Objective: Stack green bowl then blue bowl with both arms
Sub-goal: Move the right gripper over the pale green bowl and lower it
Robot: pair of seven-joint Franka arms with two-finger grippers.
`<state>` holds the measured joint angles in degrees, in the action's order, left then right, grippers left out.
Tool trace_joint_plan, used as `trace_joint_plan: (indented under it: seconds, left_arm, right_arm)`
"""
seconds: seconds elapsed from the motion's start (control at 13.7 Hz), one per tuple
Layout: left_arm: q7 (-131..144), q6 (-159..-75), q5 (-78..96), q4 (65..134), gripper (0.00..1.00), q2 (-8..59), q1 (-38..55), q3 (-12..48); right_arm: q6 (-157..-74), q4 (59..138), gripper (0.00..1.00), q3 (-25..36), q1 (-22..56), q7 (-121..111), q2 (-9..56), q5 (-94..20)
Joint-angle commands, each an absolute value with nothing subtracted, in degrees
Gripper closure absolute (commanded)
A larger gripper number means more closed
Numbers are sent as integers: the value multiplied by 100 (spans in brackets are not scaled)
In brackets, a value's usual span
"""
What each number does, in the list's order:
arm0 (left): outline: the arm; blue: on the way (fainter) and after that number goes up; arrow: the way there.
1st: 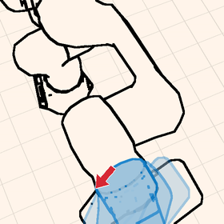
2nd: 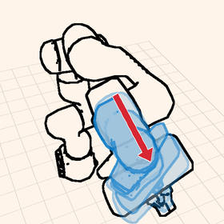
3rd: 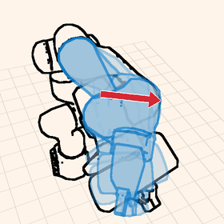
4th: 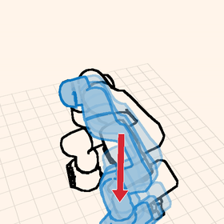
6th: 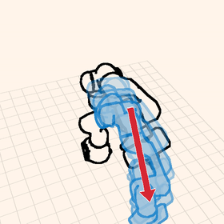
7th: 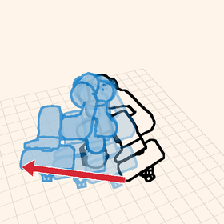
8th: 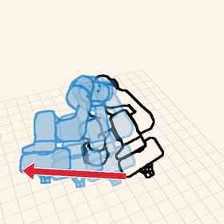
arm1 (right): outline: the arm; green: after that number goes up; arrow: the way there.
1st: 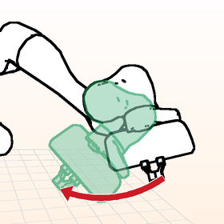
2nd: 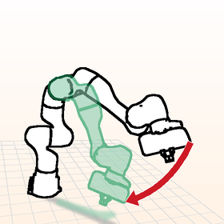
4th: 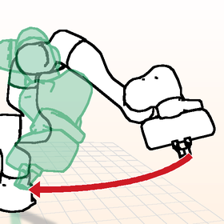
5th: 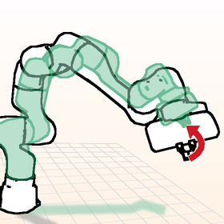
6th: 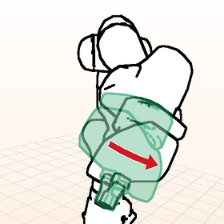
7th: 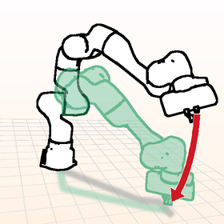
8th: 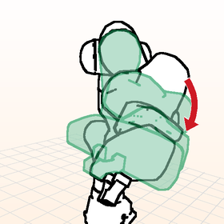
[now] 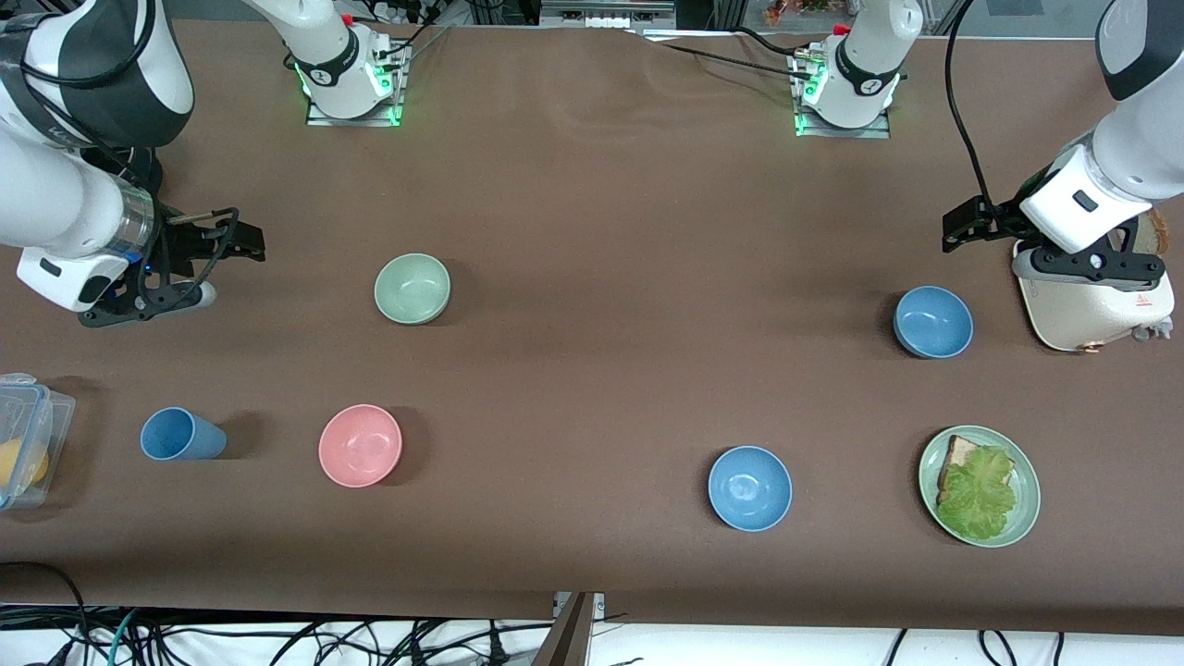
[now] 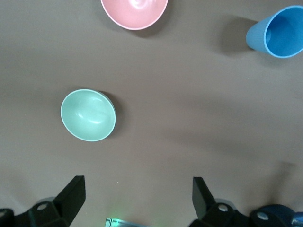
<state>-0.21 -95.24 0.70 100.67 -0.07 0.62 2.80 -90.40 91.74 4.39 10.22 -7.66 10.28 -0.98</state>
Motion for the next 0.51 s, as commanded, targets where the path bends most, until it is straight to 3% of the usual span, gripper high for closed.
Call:
trace_joint_plan:
  seconds: [0.0,0.15,0.44]
  left_arm:
    - [35,-9387,158,9896,0,70,62,272]
    - [35,-9387,158,9896,0,70,62,272]
    - [35,-9387,158,9896,0,70,62,272]
  right_arm:
    - [-9674,10086,0,369,958,-485,450,-412]
    - [-10368,10825,0,308,975,-317,133,-439]
    - [-11238,11581,0,63,1011,332,105,-448]
